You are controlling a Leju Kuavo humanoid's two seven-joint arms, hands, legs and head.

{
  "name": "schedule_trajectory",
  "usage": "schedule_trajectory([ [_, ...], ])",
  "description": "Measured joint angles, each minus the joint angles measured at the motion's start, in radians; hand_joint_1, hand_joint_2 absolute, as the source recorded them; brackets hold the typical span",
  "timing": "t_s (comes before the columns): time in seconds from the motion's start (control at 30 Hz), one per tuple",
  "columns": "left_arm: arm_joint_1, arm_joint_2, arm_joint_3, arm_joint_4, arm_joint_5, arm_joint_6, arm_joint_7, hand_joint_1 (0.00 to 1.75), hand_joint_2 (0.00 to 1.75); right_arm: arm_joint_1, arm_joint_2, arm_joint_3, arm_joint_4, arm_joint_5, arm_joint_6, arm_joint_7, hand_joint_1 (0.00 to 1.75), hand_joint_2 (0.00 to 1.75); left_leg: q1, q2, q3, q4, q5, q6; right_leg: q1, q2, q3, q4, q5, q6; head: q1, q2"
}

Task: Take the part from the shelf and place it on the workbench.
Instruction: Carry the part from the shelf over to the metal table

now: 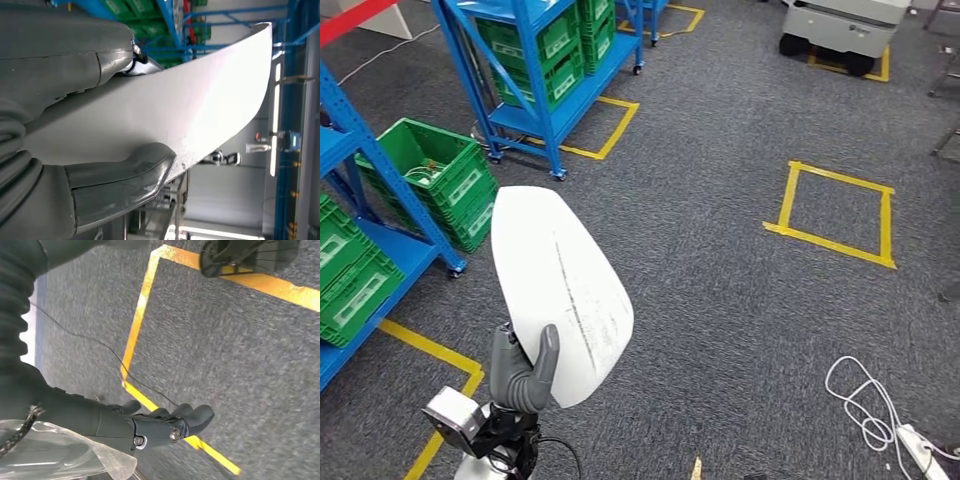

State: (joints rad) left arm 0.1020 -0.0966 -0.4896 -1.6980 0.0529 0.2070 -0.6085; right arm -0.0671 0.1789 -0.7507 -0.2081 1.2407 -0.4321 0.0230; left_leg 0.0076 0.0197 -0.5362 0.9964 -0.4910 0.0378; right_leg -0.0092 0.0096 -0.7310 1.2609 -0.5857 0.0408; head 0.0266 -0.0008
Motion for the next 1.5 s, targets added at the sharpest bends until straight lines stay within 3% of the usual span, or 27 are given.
schedule_trajectory([
  [0.03, 0.0, 0.001, 0.0, 0.001, -0.001, -0.001, 0.001, 1.75, 1.75, 0.002, 0.0, -0.001, 0.0, 0.001, -0.001, 0.001, 0.0, 1.75, -0.001, 0.013, 0.0, 0.0, -0.001, 0.0, -0.002, -0.004, -0.009, 0.02, 0.001, 0.003, 0.0, 0.0],
  [0.07, 0.0, 0.001, 0.0, 0.002, -0.002, -0.003, 0.002, 1.75, 1.75, 0.004, 0.0, -0.001, 0.0, 0.002, 0.0, 0.002, 0.0, 1.75, -0.001, 0.025, 0.001, 0.0, -0.002, -0.001, -0.003, -0.008, 0.004, -0.002, 0.02, 0.004, 0.0, 0.0],
  [0.13, 0.0, 0.001, -0.001, 0.003, -0.003, -0.004, 0.003, 1.75, 1.75, 0.005, 0.0, -0.002, 0.0, 0.003, 0.0, 0.002, 0.0, 1.75, -0.002, 0.046, 0.005, 0.0, -0.006, -0.007, -0.004, -0.037, 0.08, -0.137, 0.08, 0.004, 0.001, 0.0],
  [0.2, -0.001, 0.001, -0.001, 0.004, -0.005, -0.005, 0.004, 1.75, 1.75, 0.002, 0.0, -0.002, 0.0, 0.007, -0.006, -0.006, 0.0, 1.75, -0.007, 0.062, 0.009, 0.002, -0.011, -0.016, 0.001, -0.065, 0.145, -0.247, 0.111, -0.007, -0.001, 0.0],
  [0.23, -0.001, 0.0, -0.001, 0.004, -0.005, -0.006, 0.004, 1.75, 1.75, 0.001, 0.0, -0.002, 0.0, 0.009, -0.012, -0.012, 0.0, 1.75, -0.009, 0.069, 0.01, 0.003, -0.013, -0.021, 0.004, -0.069, 0.155, -0.265, 0.11, -0.013, -0.002, 0.0],
  [0.3, -0.001, 0.0, -0.002, 0.004, 0.006, -0.016, 0.003, 1.75, 1.75, 0.002, 0.0, -0.002, 0.0, 0.012, -0.024, -0.02, 0.0, 1.75, -0.009, 0.082, 0.012, 0.003, -0.016, -0.03, 0.007, -0.05, 0.155, -0.266, 0.113, -0.027, -0.004, 0.0],
  [0.33, -0.001, 0.0, -0.002, 0.004, 0.015, -0.024, 0.003, 1.75, 1.75, 0.004, 0.0, -0.002, 0.0, 0.013, -0.027, -0.021, 0.0, 1.75, -0.007, 0.076, 0.013, 0.009, -0.023, -0.035, 0.006, -0.041, 0.155, -0.267, 0.114, -0.032, -0.005, 0.0],
  [0.4, -0.001, 0.001, -0.001, 0.004, 0.033, -0.038, 0.001, 1.75, 1.75, 0.003, 0.0, -0.002, 0.0, 0.02, -0.031, -0.021, 0.0, 1.75, -0.003, 0.038, -0.008, 0.066, -0.065, -0.044, 0.002, -0.022, 0.158, -0.271, 0.118, -0.043, -0.008, 0.0],
  [0.47, 0.004, 0.002, -0.001, 0.004, 0.039, -0.042, 0.0, 1.75, 1.75, 0.001, 0.001, -0.001, 0.0, 0.027, -0.04, -0.021, 0.0, 1.75, -0.001, -0.001, -0.066, 0.197, -0.13, -0.046, 0.002, -0.001, 0.158, -0.271, 0.118, -0.05, -0.012, 0.0],
  [0.53, 0.011, 0.003, -0.001, 0.004, 0.041, -0.042, 0.0, 1.75, 1.75, 0.002, 0.002, -0.001, 0.0, 0.031, -0.046, -0.022, 0.0, 1.75, -0.001, -0.013, -0.113, 0.292, -0.154, -0.045, 0.004, 0.024, 0.158, -0.271, 0.118, -0.052, -0.013, 0.0],
  [0.57, 0.013, 0.003, -0.001, 0.004, 0.041, -0.042, 0.0, 1.75, 1.75, 0.003, 0.002, -0.001, 0.0, 0.031, -0.047, -0.022, 0.0, 1.75, -0.001, -0.016, -0.115, 0.288, -0.135, -0.043, 0.005, 0.037, 0.159, -0.271, 0.118, -0.052, -0.012, 0.0],
  [0.6, 0.014, 0.003, -0.001, 0.004, 0.041, -0.042, 0.0, 1.75, 1.75, 0.004, 0.002, -0.001, 0.0, 0.031, -0.047, -0.021, 0.0, 1.75, -0.001, -0.02, -0.098, 0.245, -0.099, -0.039, 0.006, 0.05, 0.161, -0.27, 0.118, -0.052, -0.012, 0.0],
  [0.67, 0.015, 0.003, -0.001, 0.004, 0.041, -0.042, 0.0, 1.75, 1.75, 0.004, 0.002, -0.001, 0.0, 0.031, -0.047, -0.021, 0.0, 1.75, -0.001, -0.057, -0.044, 0.114, -0.024, -0.03, 0.007, 0.075, 0.163, -0.268, 0.118, -0.05, -0.012, 0.0],
  [0.73, 0.015, 0.003, -0.001, 0.004, 0.041, -0.042, 0.0, 1.75, 1.75, 0.002, 0.003, -0.001, 0.0, 0.032, -0.047, -0.021, 0.0, 1.75, 0.0, -0.089, -0.011, 0.032, -0.001, -0.025, 0.007, 0.096, 0.155, -0.263, 0.119, -0.041, -0.012, 0.0],
  [0.8, 0.016, 0.003, -0.001, 0.003, 0.041, -0.042, -0.001, 1.75, 1.75, 0.004, 0.004, -0.001, 0.0, 0.032, -0.046, -0.021, 0.0, 1.75, -0.001, -0.081, -0.007, 0.017, -0.007, -0.022, 0.003, 0.114, 0.144, -0.264, 0.124, -0.027, -0.012, 0.0],
  [0.83, 0.015, 0.002, -0.001, 0.003, 0.041, -0.042, -0.001, 1.75, 1.75, 0.007, 0.004, -0.001, 0.0, 0.032, -0.046, -0.021, 0.0, 1.75, -0.001, -0.071, -0.006, 0.013, -0.003, -0.017, 0.002, 0.112, 0.138, -0.261, 0.123, -0.022, -0.012, 0.0],
  [0.9, 0.015, 0.0, -0.001, 0.003, 0.041, -0.043, -0.002, 1.75, 1.75, 0.009, 0.004, -0.001, 0.0, 0.032, -0.045, -0.02, 0.0, 1.75, 0.001, -0.047, -0.003, 0.004, 0.003, -0.007, 0.004, 0.069, 0.109, -0.214, 0.092, -0.013, -0.006, 0.0],
  [0.97, 0.016, -0.001, 0.0, 0.003, 0.039, -0.043, -0.003, 1.75, 1.75, 0.006, 0.004, -0.001, 0.0, 0.033, -0.045, -0.02, 0.0, 1.75, -0.001, -0.019, -0.003, 0.001, 0.004, -0.001, 0.005, 0.014, 0.046, -0.089, 0.029, -0.006, 0.0, 0.0],
  [1.03, 0.018, 0.0, 0.0, 0.003, 0.038, -0.043, -0.003, 1.75, 1.75, 0.006, 0.003, -0.001, 0.0, 0.033, -0.045, -0.021, 0.0, 1.75, -0.003, 0.009, -0.003, 0.001, 0.002, 0.0, 0.002, -0.002, -0.006, 0.018, -0.007, 0.0, 0.0, 0.0],
  [1.07, 0.018, 0.001, 0.0, 0.003, 0.038, -0.043, -0.003, 1.75, 1.75, 0.007, 0.003, -0.001, 0.0, 0.033, -0.045, -0.021, 0.0, 1.75, -0.004, 0.022, -0.003, 0.001, 0.001, 0.0, 0.0, -0.005, -0.005, 0.021, 0.002, 0.002, 0.0, 0.0],
  [1.13, 0.018, 0.001, 0.0, 0.003, 0.038, -0.043, -0.003, 1.75, 1.75, 0.009, 0.003, -0.001, 0.0, 0.034, -0.045, -0.021, 0.0, 1.75, -0.004, 0.043, 0.001, 0.002, -0.003, -0.003, -0.002, -0.026, 0.057, -0.089, 0.061, 0.002, 0.0, 0.0],
  [1.2, 0.018, 0.001, 0.0, 0.003, 0.038, -0.043, -0.003, 1.75, 1.75, 0.006, 0.004, -0.001, 0.0, 0.035, -0.045, -0.021, 0.0, 1.75, -0.009, 0.061, 0.005, 0.004, -0.009, -0.012, 0.003, -0.066, 0.133, -0.22, 0.101, -0.005, 0.0, 0.0],
  [1.27, 0.018, 0.001, 0.0, 0.003, 0.036, -0.043, -0.003, 1.75, 1.75, 0.003, 0.004, -0.001, 0.0, 0.037, -0.045, -0.021, 0.0, 1.75, -0.015, 0.077, 0.008, 0.006, -0.013, -0.021, 0.008, -0.077, 0.157, -0.262, 0.105, -0.018, -0.002, 0.0],
  [1.33, 0.017, 0.001, -0.001, 0.003, 0.035, -0.043, -0.003, 1.75, 1.75, 0.005, 0.005, -0.001, 0.0, 0.038, -0.045, -0.02, 0.0, 1.75, -0.013, 0.089, 0.011, 0.008, -0.017, -0.03, 0.008, -0.055, 0.156, -0.263, 0.109, -0.033, -0.004, 0.0],
  [1.4, 0.017, 0.002, -0.001, 0.003, 0.031, -0.04, -0.003, 1.75, 1.75, 0.007, 0.005, -0.001, 0.0, 0.039, -0.045, -0.018, 0.0, 1.75, -0.008, 0.058, 0.001, 0.045, -0.048, -0.04, 0.005, -0.035, 0.158, -0.266, 0.112, -0.045, -0.007, 0.0],
  [1.47, 0.019, 0.003, -0.001, 0.003, 0.02, -0.031, -0.004, 1.75, 1.75, 0.004, 0.005, -0.001, 0.0, 0.039, -0.043, -0.017, 0.0, 1.75, -0.005, 0.01, -0.041, 0.145, -0.106, -0.046, 0.004, -0.015, 0.159, -0.268, 0.114, -0.054, -0.012, 0.0],
  [1.5, 0.02, 0.003, -0.001, 0.003, 0.016, -0.027, -0.004, 1.75, 1.75, 0.003, 0.005, -0.001, 0.0, 0.039, -0.042, -0.017, 0.0, 1.75, -0.004, -0.001, -0.06, 0.187, -0.127, -0.046, 0.004, -0.009, 0.158, -0.268, 0.115, -0.056, -0.013, 0.0],
])
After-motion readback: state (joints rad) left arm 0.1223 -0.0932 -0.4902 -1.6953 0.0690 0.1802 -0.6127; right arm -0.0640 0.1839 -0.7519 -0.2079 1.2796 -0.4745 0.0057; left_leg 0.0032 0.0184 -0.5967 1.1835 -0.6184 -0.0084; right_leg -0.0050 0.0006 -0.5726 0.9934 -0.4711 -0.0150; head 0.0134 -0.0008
